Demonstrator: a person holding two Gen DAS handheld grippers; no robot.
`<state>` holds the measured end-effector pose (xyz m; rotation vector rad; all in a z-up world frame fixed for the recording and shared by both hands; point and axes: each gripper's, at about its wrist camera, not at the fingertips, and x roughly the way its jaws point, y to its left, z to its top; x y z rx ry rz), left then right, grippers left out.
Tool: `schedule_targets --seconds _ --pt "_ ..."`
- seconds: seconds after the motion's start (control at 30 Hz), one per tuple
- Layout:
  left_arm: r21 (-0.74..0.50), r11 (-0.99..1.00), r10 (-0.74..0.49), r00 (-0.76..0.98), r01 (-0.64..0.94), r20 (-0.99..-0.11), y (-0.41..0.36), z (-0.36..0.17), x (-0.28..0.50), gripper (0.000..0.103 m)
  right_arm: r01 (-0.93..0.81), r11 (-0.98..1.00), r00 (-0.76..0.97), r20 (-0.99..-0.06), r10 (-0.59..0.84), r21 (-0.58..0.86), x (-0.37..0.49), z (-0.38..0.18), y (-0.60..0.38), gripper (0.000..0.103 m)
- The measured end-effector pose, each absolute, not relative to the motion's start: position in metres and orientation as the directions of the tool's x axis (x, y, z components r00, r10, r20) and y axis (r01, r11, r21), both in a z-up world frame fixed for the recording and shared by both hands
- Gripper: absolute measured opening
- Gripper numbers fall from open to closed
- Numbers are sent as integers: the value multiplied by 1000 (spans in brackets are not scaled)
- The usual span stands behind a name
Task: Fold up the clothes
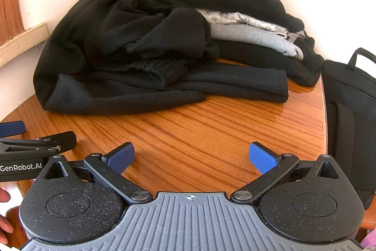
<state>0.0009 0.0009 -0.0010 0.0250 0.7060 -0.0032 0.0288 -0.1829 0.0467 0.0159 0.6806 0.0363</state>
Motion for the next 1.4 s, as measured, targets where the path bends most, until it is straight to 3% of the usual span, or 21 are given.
schedule_targets --seconds 1.0,1.13,1.27,1.4 --pt "28 999 -3 777 27 -630 5 6 -6 103 -38 999 777 -628 46 27 30 46 -182 103" --pt "-13 1000 -23 804 19 -595 12 13 -10 103 -121 992 773 -625 111 27 35 46 -189 103" --pt "-77 997 -64 814 25 -577 24 17 -13 103 -204 975 803 -585 117 -85 34 50 -196 103" --pt "-91 995 -91 824 48 -559 29 20 -15 103 -304 953 781 -572 248 -2 42 61 -216 103"
